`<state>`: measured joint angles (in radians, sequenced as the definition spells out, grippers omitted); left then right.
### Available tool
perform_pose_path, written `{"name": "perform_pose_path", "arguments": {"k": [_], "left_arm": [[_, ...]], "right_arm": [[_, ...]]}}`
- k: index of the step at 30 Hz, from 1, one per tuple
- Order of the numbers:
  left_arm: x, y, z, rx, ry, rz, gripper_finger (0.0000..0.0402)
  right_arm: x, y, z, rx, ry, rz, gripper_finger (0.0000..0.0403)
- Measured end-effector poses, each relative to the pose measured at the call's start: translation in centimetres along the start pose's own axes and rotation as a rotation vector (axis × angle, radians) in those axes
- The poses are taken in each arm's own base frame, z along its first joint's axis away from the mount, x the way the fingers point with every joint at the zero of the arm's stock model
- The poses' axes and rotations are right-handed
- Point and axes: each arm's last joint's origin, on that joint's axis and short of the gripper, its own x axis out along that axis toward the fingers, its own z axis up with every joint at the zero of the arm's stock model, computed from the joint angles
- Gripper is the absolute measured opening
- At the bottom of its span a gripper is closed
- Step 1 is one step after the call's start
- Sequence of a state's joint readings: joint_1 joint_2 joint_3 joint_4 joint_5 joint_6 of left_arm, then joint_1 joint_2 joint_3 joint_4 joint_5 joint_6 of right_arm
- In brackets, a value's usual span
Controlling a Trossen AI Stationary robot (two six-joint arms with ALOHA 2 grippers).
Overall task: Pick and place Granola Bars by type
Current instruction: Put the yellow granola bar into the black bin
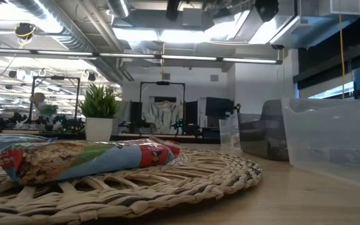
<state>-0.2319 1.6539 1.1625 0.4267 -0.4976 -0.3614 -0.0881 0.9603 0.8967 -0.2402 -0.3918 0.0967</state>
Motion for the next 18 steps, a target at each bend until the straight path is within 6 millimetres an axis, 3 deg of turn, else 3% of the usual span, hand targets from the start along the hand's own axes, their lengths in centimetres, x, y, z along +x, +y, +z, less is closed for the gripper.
{"name": "perform_pose_path", "arguments": {"k": [7,18], "left_arm": [[-0.1,-0.3,1.1,0.051,-0.102,-0.028,0.0073],[-0.1,-0.4,2.5,0.11,-0.226,-0.044,0.0074]], "right_arm": [[0.7,1.0,0.3,-0.007,-0.043,-0.088,0.0317],[4.0,1.9,0.6,0.035,-0.114,-0.007,0.0324]]}}
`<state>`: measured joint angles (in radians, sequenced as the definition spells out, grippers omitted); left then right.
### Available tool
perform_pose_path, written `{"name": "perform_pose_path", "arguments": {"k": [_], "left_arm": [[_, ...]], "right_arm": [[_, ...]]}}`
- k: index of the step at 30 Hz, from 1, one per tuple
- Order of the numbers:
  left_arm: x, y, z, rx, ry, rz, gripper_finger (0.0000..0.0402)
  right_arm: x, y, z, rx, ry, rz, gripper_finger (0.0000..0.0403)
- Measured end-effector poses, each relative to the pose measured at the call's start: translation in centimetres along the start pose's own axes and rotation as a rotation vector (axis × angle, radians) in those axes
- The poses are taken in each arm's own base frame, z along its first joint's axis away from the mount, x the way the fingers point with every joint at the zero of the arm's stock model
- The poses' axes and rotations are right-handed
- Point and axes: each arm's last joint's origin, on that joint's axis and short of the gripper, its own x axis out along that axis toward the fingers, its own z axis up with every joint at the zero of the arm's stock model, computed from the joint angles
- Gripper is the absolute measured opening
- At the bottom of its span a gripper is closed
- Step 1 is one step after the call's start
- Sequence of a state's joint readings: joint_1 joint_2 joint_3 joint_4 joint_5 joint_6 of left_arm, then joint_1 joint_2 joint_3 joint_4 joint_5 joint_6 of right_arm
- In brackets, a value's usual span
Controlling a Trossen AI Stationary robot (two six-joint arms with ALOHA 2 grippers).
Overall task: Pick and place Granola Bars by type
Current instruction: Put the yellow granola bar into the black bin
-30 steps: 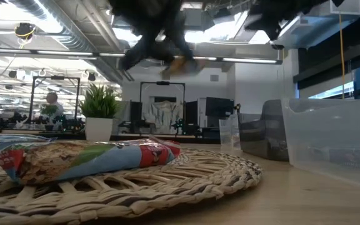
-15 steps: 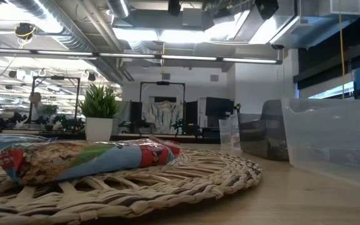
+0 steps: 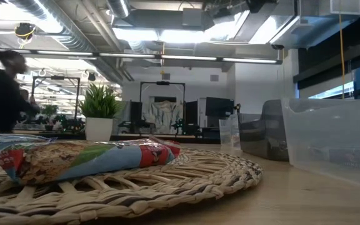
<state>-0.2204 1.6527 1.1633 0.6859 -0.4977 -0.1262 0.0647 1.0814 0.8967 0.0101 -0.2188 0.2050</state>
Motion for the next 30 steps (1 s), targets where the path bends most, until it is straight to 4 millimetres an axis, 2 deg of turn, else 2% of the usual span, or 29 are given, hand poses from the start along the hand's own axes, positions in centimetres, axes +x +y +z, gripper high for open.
{"name": "perform_pose_path", "arguments": {"k": [5,8,21,25,30], "left_arm": [[0.0,0.0,0.0,0.001,0.0,-0.001,0.0074],[0.0,0.0,0.0,0.001,0.0,-0.001,0.0074],[0.0,0.0,0.0,-0.01,0.003,-0.003,0.0078],[0.0,-0.1,0.0,-0.016,0.009,-0.035,0.0103],[0.0,-0.2,-0.1,-0.011,0.012,-0.036,0.0158]], "right_arm": [[1.3,-0.2,-0.2,0.0,-0.018,0.009,0.0323],[1.6,-0.3,-0.3,0.002,-0.018,0.009,0.0309],[1.6,-0.3,-0.3,-0.001,-0.017,0.009,0.0147],[1.6,-0.3,-0.4,0.0,-0.011,0.008,0.0122],[1.6,-0.3,-0.5,0.003,-0.002,0.007,0.0103]]}}
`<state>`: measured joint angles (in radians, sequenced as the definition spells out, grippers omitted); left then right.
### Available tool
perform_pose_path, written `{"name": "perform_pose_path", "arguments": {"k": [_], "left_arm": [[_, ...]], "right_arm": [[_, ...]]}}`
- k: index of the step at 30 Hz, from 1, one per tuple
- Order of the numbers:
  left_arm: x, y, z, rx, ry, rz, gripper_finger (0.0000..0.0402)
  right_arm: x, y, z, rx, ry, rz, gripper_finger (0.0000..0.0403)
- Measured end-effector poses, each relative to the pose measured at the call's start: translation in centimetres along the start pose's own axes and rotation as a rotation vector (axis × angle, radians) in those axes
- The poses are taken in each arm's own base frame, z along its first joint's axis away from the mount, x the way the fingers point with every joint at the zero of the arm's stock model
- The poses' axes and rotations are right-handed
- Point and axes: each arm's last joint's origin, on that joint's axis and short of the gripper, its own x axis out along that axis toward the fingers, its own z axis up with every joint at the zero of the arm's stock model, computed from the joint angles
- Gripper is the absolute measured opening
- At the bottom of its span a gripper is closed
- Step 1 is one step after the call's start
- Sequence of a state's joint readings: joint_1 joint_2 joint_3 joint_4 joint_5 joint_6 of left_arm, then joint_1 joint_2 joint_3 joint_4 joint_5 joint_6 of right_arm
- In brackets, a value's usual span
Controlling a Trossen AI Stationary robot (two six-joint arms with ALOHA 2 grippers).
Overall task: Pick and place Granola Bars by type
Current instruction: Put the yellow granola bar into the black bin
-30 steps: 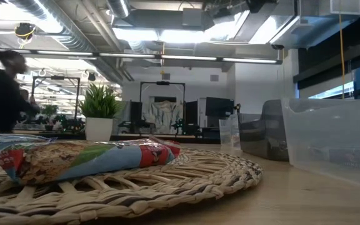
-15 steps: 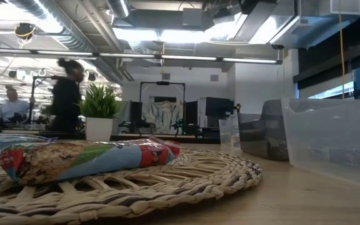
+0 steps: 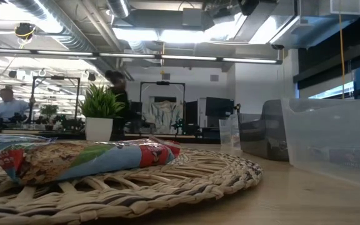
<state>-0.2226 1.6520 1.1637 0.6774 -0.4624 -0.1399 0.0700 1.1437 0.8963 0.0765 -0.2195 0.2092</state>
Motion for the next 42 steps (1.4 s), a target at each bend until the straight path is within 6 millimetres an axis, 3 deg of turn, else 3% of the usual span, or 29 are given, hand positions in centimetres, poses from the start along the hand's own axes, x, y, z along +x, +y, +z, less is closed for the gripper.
{"name": "perform_pose_path", "arguments": {"k": [5,12,21,31,42], "left_arm": [[-0.5,0.1,0.4,0.1,0.056,0.013,0.0196],[-2.0,0.3,-0.1,0.127,0.268,0.036,0.0207],[-3.2,-0.3,-1.8,0.042,0.472,-0.022,0.0208],[-4.8,0.9,-4.0,-0.025,0.72,0.145,0.0208],[-9.6,1.7,-6.4,-0.218,1.184,0.449,0.0207]], "right_arm": [[-0.5,-0.1,-0.5,0.039,0.065,-0.02,0.0092],[-2.7,-0.3,-1.2,0.164,0.198,-0.085,0.0089],[-4.4,-1.9,-6.0,0.437,0.601,-0.486,0.0089],[-3.2,-3.4,-11.2,0.525,0.714,-0.626,0.0089],[-2.2,-4.1,-12.9,0.577,0.775,-0.679,0.0089]]}}
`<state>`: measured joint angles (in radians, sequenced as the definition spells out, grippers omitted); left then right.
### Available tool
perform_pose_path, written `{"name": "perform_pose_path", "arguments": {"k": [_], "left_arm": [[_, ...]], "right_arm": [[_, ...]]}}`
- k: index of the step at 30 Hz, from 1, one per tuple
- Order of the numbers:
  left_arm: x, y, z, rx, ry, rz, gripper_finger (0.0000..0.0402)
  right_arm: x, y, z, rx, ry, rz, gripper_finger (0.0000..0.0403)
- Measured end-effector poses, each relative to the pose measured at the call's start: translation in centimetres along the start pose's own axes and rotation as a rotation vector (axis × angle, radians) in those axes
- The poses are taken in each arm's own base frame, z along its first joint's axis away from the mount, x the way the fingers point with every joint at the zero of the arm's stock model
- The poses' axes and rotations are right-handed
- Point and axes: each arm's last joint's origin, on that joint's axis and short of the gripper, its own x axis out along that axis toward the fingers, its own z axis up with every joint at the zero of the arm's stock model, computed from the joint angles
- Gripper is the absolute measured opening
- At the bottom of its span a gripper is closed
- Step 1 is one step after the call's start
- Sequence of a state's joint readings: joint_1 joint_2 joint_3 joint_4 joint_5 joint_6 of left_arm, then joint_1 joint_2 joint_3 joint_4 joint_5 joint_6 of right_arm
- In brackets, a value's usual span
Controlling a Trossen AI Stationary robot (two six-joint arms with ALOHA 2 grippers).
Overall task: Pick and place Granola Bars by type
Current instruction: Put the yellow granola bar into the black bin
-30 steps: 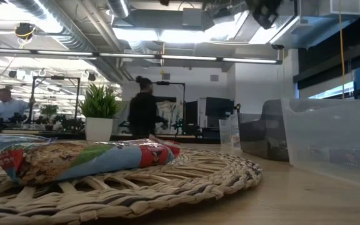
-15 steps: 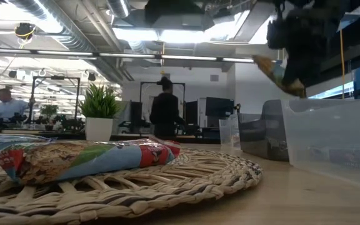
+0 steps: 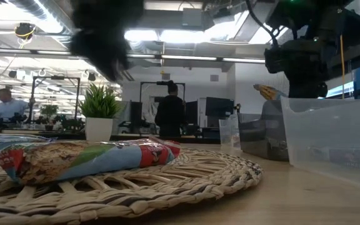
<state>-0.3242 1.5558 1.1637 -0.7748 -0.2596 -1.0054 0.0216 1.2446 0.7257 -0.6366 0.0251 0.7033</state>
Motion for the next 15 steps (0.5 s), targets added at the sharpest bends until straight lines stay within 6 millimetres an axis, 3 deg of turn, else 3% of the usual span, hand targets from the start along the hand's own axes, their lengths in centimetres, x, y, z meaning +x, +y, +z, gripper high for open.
{"name": "perform_pose_path", "arguments": {"k": [7,15], "left_arm": [[-0.9,1.7,-3.2,-0.169,0.179,0.255,0.0207],[-0.2,2.6,-5.5,-0.297,0.308,0.329,0.0207]], "right_arm": [[1.3,0.0,0.0,-0.003,0.046,-0.039,0.0089],[2.1,0.0,-0.1,-0.005,0.076,-0.063,0.0089]]}}
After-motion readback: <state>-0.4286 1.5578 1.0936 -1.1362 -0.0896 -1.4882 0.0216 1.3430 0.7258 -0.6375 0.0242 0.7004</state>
